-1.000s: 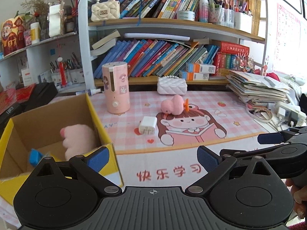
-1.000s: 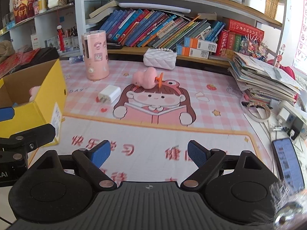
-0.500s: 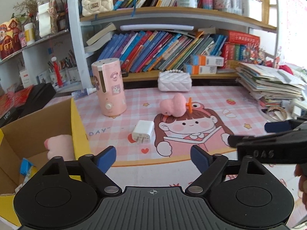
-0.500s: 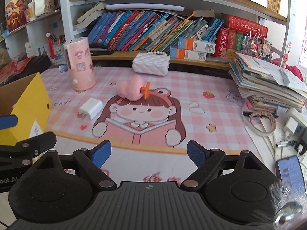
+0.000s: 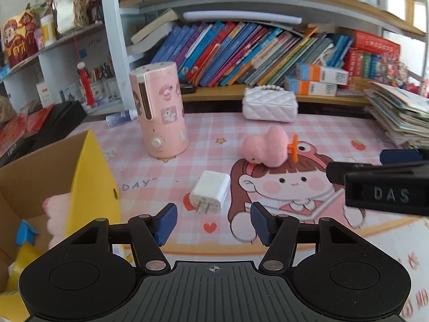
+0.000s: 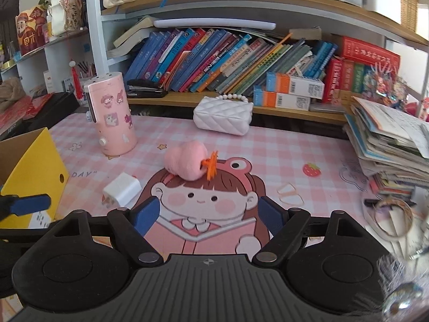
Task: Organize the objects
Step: 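Grasp the white charger plug with the left tool while the right tool grasps the pink heart plush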
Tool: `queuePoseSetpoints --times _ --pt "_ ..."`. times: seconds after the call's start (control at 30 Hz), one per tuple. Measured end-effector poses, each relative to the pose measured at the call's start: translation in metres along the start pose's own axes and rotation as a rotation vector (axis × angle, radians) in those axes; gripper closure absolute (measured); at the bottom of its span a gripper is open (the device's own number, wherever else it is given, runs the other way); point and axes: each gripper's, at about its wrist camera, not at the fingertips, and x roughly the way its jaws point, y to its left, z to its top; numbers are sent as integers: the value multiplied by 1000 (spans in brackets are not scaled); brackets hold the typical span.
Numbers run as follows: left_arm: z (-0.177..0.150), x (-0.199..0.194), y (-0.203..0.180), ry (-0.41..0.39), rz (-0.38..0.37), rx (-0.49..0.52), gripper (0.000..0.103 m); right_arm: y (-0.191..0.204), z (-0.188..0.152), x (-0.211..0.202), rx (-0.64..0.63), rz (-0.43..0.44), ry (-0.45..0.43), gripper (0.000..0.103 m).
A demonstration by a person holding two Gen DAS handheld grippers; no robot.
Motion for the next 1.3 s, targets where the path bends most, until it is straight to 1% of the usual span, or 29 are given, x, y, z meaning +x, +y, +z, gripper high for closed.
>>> queuePoseSetpoints --times 0.23,0.4,0.47,0.53,0.6,0.63,0.67,0.73,0.77,0.87,0.97,1.07,1.17,1.2,1.23,1.27,1.3 --pt "15 52 -1 55 60 -40 43 -6 11 38 -4 15 13 23" --pt "21 85 -4 92 86 -38 41 -12 22 69 -6 44 26 23" --pt "22 98 -3 116 82 -40 39 -12 26 80 -16 61 29 22" --pt "22 109 -2 136 79 -44 38 -12 31 91 -43 72 27 16" --pt "21 117 -1 151 71 -48 38 -10 36 101 -86 85 22 14" --pt "20 120 -1 158 64 -50 38 -9 39 107 -112 91 17 11" --pt "19 121 -1 155 58 -57 41 -8 42 112 -138 100 18 10" --pt "19 121 2 156 37 -80 47 -5 45 123 -182 118 17 9" --pt "19 121 3 159 23 -94 52 -4 46 128 -202 127 20 9" --pt "19 118 4 169 15 -81 58 1 51 146 -247 148 33 9" --pt "19 108 10 178 8 -122 59 7 56 164 -278 172 59 9" --pt "20 88 17 164 -28 -161 59 14 58 179 -319 196 83 9" --pt "21 66 21 137 -61 -177 59 20 54 193 -356 214 135 13" --pt "21 58 23 128 -76 -184 59 21 52 198 -367 213 157 17" --pt "21 52 24 121 -82 -187 59 22 50 202 -375 208 174 29" --pt "21 46 25 114 -88 -191 59 23 48 205 -376 206 191 37" --pt "21 39 27 107 -99 -196 59 20 48 205 -351 219 189 46"
